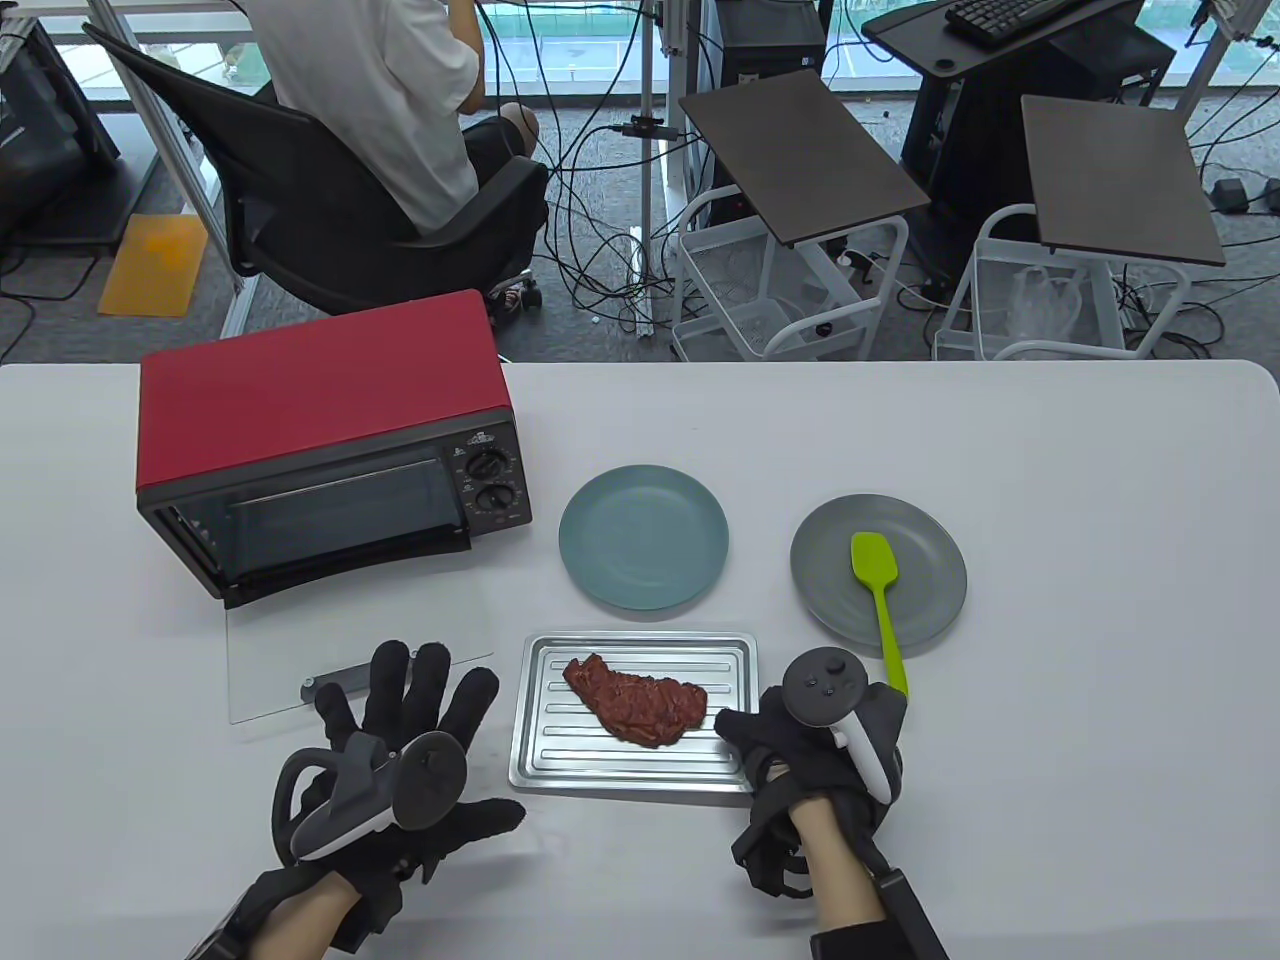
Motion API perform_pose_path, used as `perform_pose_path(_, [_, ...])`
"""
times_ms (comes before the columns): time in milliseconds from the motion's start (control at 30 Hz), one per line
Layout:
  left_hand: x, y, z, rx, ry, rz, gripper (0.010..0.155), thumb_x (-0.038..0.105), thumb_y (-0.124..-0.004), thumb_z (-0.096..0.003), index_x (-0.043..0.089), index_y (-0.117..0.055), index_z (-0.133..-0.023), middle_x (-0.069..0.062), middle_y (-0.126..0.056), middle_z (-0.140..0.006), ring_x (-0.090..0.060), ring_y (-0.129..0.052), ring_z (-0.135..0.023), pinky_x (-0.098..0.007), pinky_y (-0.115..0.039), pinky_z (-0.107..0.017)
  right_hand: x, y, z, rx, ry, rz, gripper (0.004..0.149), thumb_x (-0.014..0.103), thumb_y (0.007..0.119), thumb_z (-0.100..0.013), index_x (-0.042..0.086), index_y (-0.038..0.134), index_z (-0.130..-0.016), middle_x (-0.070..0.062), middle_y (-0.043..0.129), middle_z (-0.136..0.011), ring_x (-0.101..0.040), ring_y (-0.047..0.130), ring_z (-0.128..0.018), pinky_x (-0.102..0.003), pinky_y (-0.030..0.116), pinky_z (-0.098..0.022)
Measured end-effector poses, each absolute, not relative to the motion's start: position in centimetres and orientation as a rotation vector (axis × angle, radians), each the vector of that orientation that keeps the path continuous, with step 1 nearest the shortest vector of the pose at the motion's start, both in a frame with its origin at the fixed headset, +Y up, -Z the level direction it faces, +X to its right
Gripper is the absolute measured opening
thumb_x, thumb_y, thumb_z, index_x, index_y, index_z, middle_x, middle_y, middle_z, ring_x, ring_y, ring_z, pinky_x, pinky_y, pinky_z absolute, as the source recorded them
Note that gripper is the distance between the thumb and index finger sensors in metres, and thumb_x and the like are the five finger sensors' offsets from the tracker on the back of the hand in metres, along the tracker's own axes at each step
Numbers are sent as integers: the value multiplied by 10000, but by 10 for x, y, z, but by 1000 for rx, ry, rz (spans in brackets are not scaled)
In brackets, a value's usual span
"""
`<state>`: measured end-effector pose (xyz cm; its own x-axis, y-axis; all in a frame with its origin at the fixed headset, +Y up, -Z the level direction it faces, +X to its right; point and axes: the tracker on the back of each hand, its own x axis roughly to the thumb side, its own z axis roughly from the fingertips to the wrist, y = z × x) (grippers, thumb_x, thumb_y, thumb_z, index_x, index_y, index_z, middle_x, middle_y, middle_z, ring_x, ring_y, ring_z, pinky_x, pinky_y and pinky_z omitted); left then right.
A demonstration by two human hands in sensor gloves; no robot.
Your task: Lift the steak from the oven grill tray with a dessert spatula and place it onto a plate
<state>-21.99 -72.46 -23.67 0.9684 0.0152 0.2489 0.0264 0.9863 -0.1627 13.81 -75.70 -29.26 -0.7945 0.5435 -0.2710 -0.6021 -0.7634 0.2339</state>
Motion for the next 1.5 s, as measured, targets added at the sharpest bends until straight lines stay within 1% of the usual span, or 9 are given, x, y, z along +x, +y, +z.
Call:
perform_pose_path(367, [-219,-724,-237,-159,-272,13,1125,932,-659,-298,431,81,-982,-27,123,-1120,-470,65,-1094,-850,-165,-647,138,-756,-293,-271,423,2500,700,449,817,-518,-30,576,-968,-152,873,-726,-301,1024,-395,-514,856,-367])
perform_pose_path(633, [-221,-724,-236,-159,-275,43,1117,929,-656,-307,431,81,-981,-29,123,-1119,-469,62,-1093,-848,-168,-647,139,-756,-292,-298,405,2518,700,466,806,-515,-23,593,-968,-121,879,-708,-277,1023,-372,-499,862,-353])
perform_pose_path(833, [-220,-720,-234,-134,-291,58,1117,929,-656,-302,433,79,-982,-28,119,-1120,-470,60,-1094,-849,-169,-647,139,-755,-292,-315,408,2538,688,469,802,-516,-15,610,-966,-133,882,-706,-282,1021,-376,-504,860,-359])
perform_pose_path(967, [-220,-719,-234,-129,-295,63,1119,929,-657,-301,433,81,-980,-29,121,-1119,-470,61,-1094,-849,-168,-647,141,-751,-291,-329,373,2582,703,472,803,-512,-25,613,-970,-169,887,-708,-299,1019,-390,-514,855,-365])
perform_pose_path(1033, [-221,-719,-234,-127,-298,74,1120,928,-657,-301,432,82,-980,-30,121,-1119,-469,60,-1093,-849,-169,-646,141,-743,-290,-316,345,2573,715,480,797,-510,-32,612,-973,-179,887,-708,-304,1016,-392,-516,853,-367])
perform_pose_path(1200, [-223,-714,-232,-93,-301,104,1124,928,-661,-294,433,78,-981,-28,119,-1120,-468,58,-1095,-848,-169,-648,149,-712,-290,-343,199,2582,736,493,799,-503,-42,617,-975,-218,888,-721,-337,1012,-408,-528,847,-376])
perform_pose_path(1300, [-225,-712,-232,-59,-288,112,1119,927,-661,-292,438,71,-983,-23,114,-1123,-462,55,-1100,-847,-170,-653,160,-694,-293,-382,133,2545,743,502,793,-505,-41,613,-980,-227,885,-725,-345,1011,-412,-535,843,-379])
perform_pose_path(1433, [-228,-710,-232,-55,-284,144,1118,925,-663,-291,439,68,-983,-21,113,-1124,-460,57,-1101,-845,-168,-655,183,-665,-295,-459,12,2544,751,509,789,-507,-39,607,-987,-230,881,-733,-353,1008,-421,-542,837,-386])
perform_pose_path(1500, [-228,-710,-232,-57,-285,147,1119,926,-662,-290,439,70,-983,-22,114,-1123,-461,56,-1100,-845,-167,-655,194,-657,-297,-494,-15,2546,751,512,787,-508,-36,607,-988,-229,880,-738,-356,1006,-427,-545,835,-389])
